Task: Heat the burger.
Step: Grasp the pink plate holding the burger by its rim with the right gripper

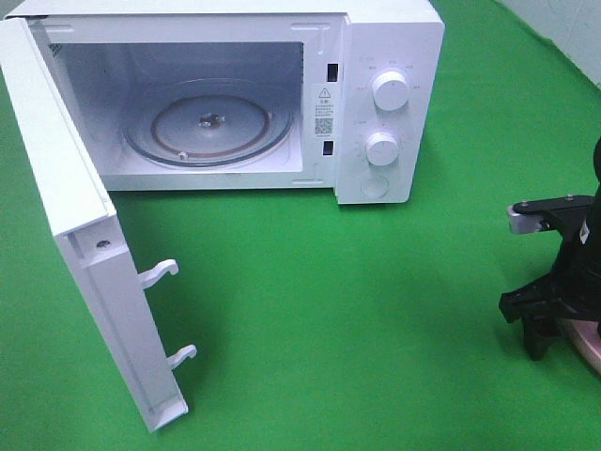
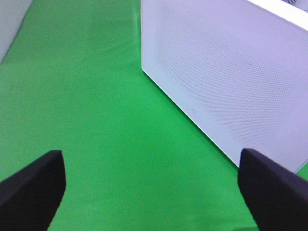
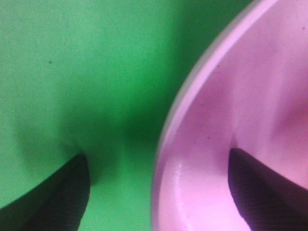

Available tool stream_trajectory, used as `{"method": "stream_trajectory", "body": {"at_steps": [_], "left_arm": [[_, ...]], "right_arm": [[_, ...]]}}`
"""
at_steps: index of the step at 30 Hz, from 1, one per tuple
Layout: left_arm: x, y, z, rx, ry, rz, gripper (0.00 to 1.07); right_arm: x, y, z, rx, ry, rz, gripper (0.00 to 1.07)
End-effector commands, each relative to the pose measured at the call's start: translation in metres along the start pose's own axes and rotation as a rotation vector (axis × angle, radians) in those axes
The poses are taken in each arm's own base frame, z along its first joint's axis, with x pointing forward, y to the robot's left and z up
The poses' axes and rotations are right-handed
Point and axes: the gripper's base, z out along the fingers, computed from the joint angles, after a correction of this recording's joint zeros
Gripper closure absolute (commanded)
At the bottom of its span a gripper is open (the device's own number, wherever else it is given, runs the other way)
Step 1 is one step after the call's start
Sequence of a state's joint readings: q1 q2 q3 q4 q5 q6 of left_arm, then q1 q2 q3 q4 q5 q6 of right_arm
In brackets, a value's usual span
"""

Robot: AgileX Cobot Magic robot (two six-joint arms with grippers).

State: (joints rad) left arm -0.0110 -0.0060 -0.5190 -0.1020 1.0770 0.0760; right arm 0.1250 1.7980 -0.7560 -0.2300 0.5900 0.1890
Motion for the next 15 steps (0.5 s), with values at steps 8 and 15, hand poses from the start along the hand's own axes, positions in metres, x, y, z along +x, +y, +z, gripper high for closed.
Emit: {"method": "stream_trajectory", "body": {"at_steps": [8,15], "left_arm": [[0.0009,-0.0003,-0.0014,0.003,-0.021,-0.004,0.17],[0.0009,-0.0003,-0.0014,0.003,-0.021,-0.004,0.17]], "right_arm": [[0.0007,-0.0011,0.003,0.002,0.01,-0.011,0.4],[0.0005,-0.0012,0.003,0.003,0.008,-0.013,0.71]]}}
